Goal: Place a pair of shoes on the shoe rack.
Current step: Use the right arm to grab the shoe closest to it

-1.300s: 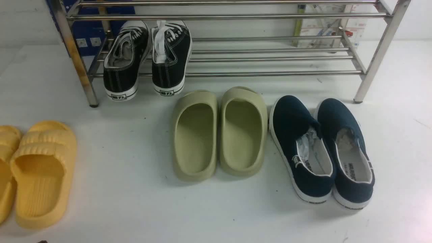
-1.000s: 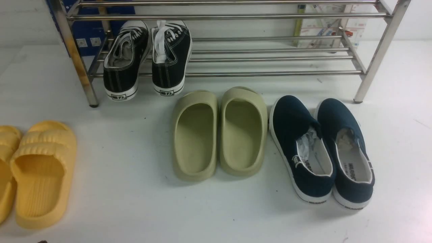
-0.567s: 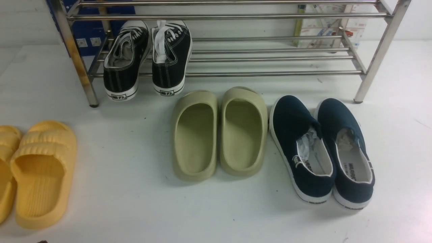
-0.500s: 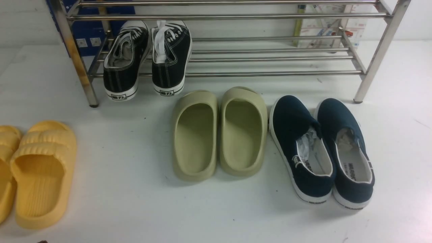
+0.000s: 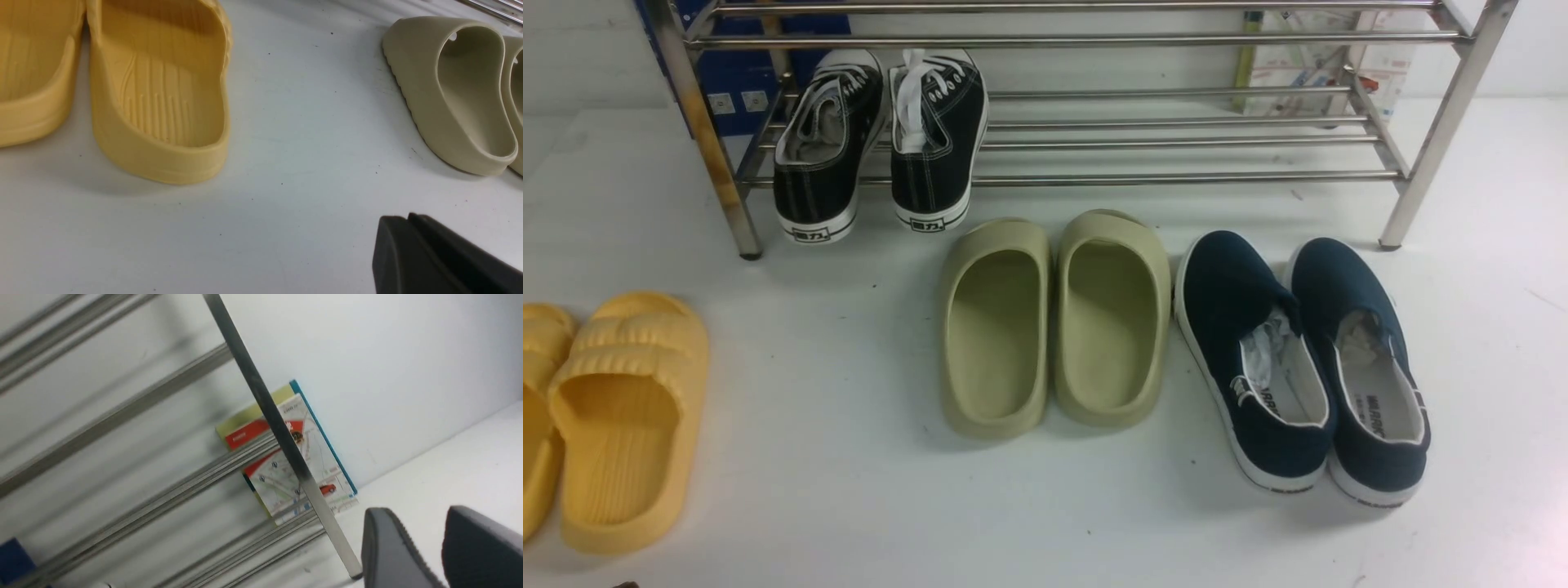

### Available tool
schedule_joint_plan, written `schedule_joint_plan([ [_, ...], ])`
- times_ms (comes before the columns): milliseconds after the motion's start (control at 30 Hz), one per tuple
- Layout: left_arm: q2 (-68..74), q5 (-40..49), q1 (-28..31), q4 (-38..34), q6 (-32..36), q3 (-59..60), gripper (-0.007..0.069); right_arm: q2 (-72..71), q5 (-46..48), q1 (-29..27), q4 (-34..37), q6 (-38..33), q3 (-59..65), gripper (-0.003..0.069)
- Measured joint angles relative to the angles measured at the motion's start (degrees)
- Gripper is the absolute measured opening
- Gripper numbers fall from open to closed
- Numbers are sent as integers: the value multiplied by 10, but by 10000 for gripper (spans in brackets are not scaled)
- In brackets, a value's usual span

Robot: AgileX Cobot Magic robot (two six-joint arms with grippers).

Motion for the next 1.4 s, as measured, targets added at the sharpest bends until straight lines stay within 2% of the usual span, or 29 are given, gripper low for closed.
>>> schedule_joint_plan([
  [167, 0, 0, 0, 0, 0, 0, 36, 0, 61, 0, -20, 9, -86, 239],
  [367, 0, 0, 0, 0, 0, 0, 41, 66, 246, 0, -38, -3, -302, 239],
  [400, 0, 0, 0, 0, 0, 0, 44, 109, 303, 0, -39, -17, -353, 239],
  [433, 0, 0, 0, 0, 0, 0, 44, 109, 309, 0, -39, -17, -353, 239],
  [500, 0, 0, 0, 0, 0, 0, 48, 193, 380, 0, -45, -56, -415, 239],
  [667, 0, 0, 0, 0, 0, 0, 55, 296, 414, 6, -41, -120, -426, 239],
  [833, 0, 0, 0, 0, 0, 0, 59, 389, 481, 27, -25, -129, -434, 239],
  [867, 0, 0, 0, 0, 0, 0, 60, 434, 518, 35, -26, -129, -444, 239],
  [1000, 0, 0, 0, 0, 0, 0, 60, 550, 583, 44, -35, -114, -485, 249],
  [1100, 0, 0, 0, 0, 0, 0, 64, 609, 587, 69, -40, -111, -504, 276],
  [1133, 0, 0, 0, 0, 0, 0, 67, 641, 581, 97, -50, -102, -511, 301],
  [1233, 0, 0, 0, 0, 0, 0, 72, 688, 563, 131, -96, -47, -514, 363],
  [1400, 0, 0, 0, 0, 0, 0, 78, 781, 512, 135, -186, 67, -514, 444],
])
